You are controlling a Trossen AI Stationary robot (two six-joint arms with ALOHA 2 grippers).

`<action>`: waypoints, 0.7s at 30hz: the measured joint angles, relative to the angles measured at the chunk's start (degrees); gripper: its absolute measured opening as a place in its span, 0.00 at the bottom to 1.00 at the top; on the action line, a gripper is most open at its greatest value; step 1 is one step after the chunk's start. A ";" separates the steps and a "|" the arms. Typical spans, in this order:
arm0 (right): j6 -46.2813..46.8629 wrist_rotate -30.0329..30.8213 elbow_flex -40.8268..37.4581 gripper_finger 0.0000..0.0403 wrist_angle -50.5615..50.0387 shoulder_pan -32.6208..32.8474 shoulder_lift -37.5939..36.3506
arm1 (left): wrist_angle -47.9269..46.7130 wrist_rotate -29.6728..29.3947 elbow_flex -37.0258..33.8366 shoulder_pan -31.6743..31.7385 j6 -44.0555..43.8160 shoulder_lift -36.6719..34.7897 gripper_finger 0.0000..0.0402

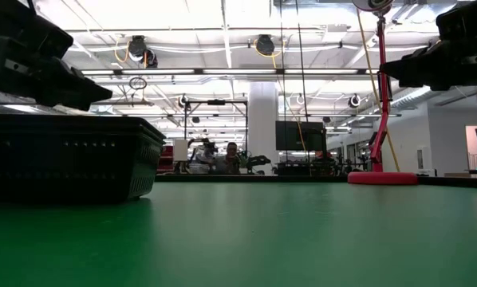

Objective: Stack baskets by color
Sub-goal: Return to Home Position

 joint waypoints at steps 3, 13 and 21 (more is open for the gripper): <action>0.00 0.02 0.00 0.03 0.08 0.00 0.00 | -0.95 0.27 0.00 0.00 0.33 -1.69 0.01; 0.00 0.04 0.00 0.03 0.16 0.00 0.00 | -6.41 2.54 0.00 0.00 3.52 -13.89 0.01; 0.00 0.04 0.00 0.03 0.21 0.00 0.00 | -9.05 2.49 0.04 0.00 6.96 -21.62 0.01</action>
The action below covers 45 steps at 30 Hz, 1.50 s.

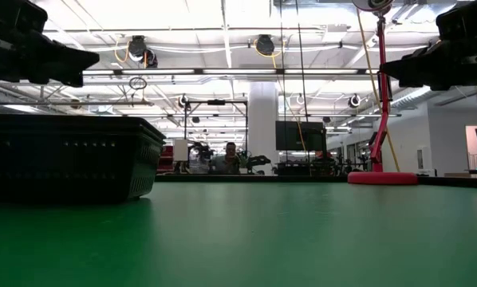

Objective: Stack baskets by color
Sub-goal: Return to Home Position

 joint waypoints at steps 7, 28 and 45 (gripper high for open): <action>0.00 0.02 0.00 0.03 0.02 0.00 0.00 | -1.49 0.00 0.00 0.11 1.32 0.07 0.02; 0.00 0.02 0.00 0.03 0.02 0.00 0.02 | -1.40 -0.04 0.00 0.11 1.10 0.61 0.08; 0.00 0.00 0.00 0.03 0.02 0.00 0.02 | -1.40 -0.04 0.00 0.11 1.12 0.61 0.08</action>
